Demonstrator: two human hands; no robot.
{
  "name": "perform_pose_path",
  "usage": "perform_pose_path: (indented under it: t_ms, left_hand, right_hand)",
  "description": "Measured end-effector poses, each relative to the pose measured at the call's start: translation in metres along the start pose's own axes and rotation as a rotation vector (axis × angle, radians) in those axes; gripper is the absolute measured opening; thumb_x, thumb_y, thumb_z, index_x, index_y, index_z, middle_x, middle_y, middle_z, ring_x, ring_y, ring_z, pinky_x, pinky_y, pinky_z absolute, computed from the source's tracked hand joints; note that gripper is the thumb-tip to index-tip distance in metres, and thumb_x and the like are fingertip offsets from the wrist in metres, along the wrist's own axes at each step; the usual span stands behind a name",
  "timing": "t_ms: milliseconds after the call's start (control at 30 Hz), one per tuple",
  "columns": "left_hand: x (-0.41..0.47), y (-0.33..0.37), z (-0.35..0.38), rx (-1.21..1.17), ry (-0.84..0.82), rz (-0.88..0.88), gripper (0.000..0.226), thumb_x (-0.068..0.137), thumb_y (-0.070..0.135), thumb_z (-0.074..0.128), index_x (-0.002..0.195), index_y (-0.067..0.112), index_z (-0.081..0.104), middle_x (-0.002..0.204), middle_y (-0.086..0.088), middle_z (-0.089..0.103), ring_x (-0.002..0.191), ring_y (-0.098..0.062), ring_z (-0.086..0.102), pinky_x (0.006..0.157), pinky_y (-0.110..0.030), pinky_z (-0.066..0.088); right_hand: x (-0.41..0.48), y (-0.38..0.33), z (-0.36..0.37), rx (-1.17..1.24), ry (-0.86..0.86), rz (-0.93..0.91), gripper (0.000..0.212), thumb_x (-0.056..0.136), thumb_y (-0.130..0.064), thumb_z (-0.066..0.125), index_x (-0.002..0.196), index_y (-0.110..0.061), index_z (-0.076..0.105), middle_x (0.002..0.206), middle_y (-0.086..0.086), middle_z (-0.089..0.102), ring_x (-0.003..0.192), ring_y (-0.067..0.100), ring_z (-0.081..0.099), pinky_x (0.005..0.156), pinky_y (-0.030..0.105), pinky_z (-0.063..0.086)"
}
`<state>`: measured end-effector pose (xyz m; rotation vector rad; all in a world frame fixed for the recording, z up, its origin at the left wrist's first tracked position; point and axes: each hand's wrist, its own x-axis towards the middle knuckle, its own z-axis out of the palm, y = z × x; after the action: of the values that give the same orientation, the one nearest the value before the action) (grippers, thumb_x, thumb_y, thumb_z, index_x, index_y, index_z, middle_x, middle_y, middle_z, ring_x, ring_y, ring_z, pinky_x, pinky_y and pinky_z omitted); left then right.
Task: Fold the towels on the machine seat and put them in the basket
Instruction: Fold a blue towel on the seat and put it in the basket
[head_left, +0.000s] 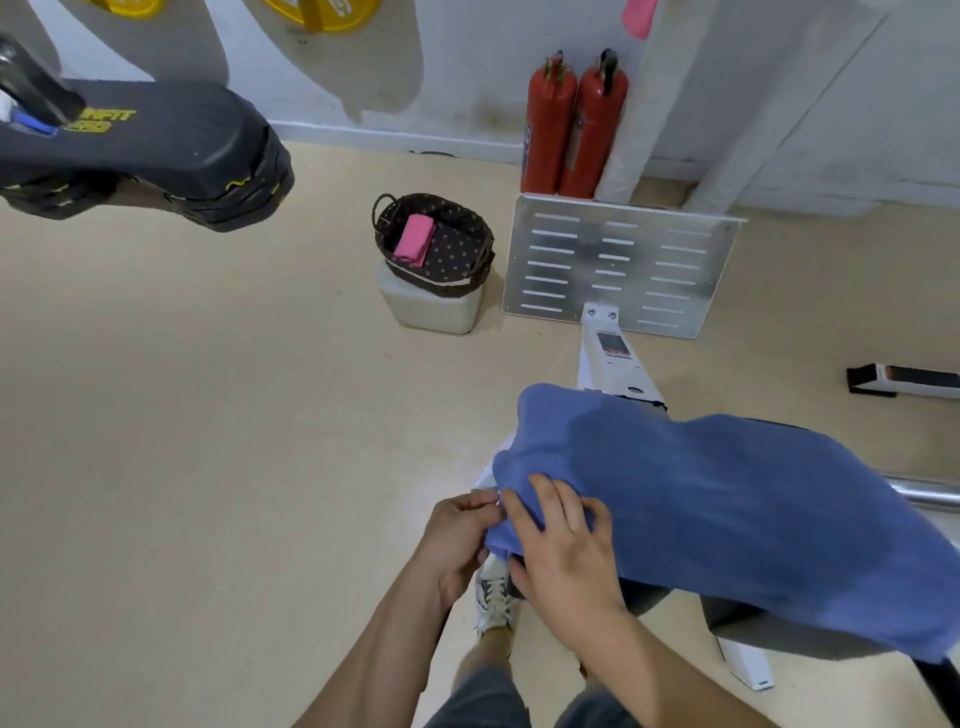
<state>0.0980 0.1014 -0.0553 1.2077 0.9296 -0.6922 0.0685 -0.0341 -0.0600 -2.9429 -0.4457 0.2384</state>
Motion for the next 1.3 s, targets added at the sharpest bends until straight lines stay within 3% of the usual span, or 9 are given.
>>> perform_pose_path:
  t_ms: [233,333,400,567,667,800,933,1133,1300]
  left_hand:
    - [-0.010,0.009,-0.021,-0.091,-0.024,0.092,0.023,0.088,0.003,0.055,0.109,0.008,0.061,0.068,-0.007,0.056,0.058,-0.016,0.047,0.060,-0.026,0.039]
    - [0.007,0.027,-0.024,-0.024,-0.038,0.065,0.023,0.094,0.022,0.052,0.116,0.019,0.060,0.093,-0.005,0.063,0.076,-0.016,0.057,0.069,-0.026,0.048]
    - [0.026,0.041,-0.019,0.011,-0.098,0.018,0.027,0.095,0.035,0.052,0.119,0.027,0.058,0.112,-0.008,0.063,0.088,-0.019,0.062,0.077,-0.028,0.054]
    - [0.073,0.068,0.019,0.109,-0.187,0.017,0.027,0.097,0.029,0.051,0.124,0.024,0.052,0.103,0.000,0.067,0.084,-0.014,0.063,0.063,-0.023,0.053]
    - [0.096,0.072,0.031,0.169,-0.169,-0.066,0.034,0.094,0.023,0.057,0.126,0.020,0.046,0.101,-0.006,0.066,0.079,-0.018,0.062,0.062,-0.027,0.055]
    - [0.110,0.073,0.033,0.174,-0.163,-0.146,0.043,0.086,0.010,0.068,0.125,0.006,0.049,0.111,-0.016,0.065,0.090,-0.028,0.065,0.085,-0.043,0.053]
    - [0.118,0.076,0.036,0.096,0.012,-0.056,0.045,0.078,-0.011,0.064,0.118,0.006,0.053,0.105,-0.019,0.063,0.084,-0.031,0.063,0.082,-0.043,0.055]
    - [0.109,0.079,0.038,0.340,-0.033,-0.138,0.028,0.077,0.019,0.070,0.091,-0.003,0.060,0.066,-0.009,0.052,0.050,-0.017,0.048,0.047,-0.023,0.036]
    - [0.100,0.088,0.037,0.314,-0.063,-0.033,0.006,0.081,0.010,0.061,0.080,0.007,0.056,0.064,-0.006,0.050,0.049,-0.015,0.044,0.044,-0.020,0.038]
  right_hand:
    - [0.026,-0.016,-0.018,0.212,0.119,0.003,0.007,0.073,-0.018,0.056,0.068,-0.023,0.056,0.066,-0.007,0.053,0.062,0.018,0.053,0.063,0.028,0.030]
    - [0.039,-0.017,-0.042,0.419,0.056,0.251,0.048,0.093,-0.026,0.053,0.054,-0.028,0.026,0.047,-0.007,0.028,0.042,0.011,0.029,0.048,0.019,0.023]
    - [0.038,-0.012,-0.047,0.728,-0.013,0.410,0.053,0.097,-0.033,0.049,0.047,-0.029,0.033,0.045,-0.006,0.037,0.045,0.010,0.034,0.048,0.018,0.025]
    - [0.032,0.006,-0.054,1.190,0.077,0.595,0.022,0.092,-0.012,0.059,0.083,-0.032,0.063,0.073,-0.016,0.060,0.069,-0.004,0.055,0.064,0.007,0.042]
    - [0.028,0.012,-0.050,1.179,0.083,0.608,0.028,0.094,-0.008,0.053,0.101,-0.034,0.061,0.087,-0.017,0.061,0.074,-0.005,0.055,0.072,0.007,0.042]
    - [0.025,0.020,-0.047,1.186,0.104,0.623,0.045,0.092,0.004,0.048,0.075,-0.032,0.069,0.086,-0.003,0.065,0.078,0.004,0.058,0.072,0.009,0.041]
    - [0.025,0.025,-0.051,1.222,0.020,0.690,0.021,0.083,-0.003,0.066,0.088,-0.024,0.069,0.095,-0.007,0.063,0.086,-0.004,0.058,0.071,0.006,0.043]
    - [0.022,0.036,-0.039,0.711,0.025,0.557,0.029,0.090,-0.014,0.059,0.117,-0.021,0.062,0.090,-0.008,0.052,0.079,0.006,0.055,0.068,0.011,0.043]
    - [0.018,0.039,-0.036,0.475,0.020,0.538,0.021,0.096,-0.029,0.049,0.084,-0.023,0.064,0.071,-0.009,0.047,0.064,0.011,0.049,0.056,0.023,0.037]
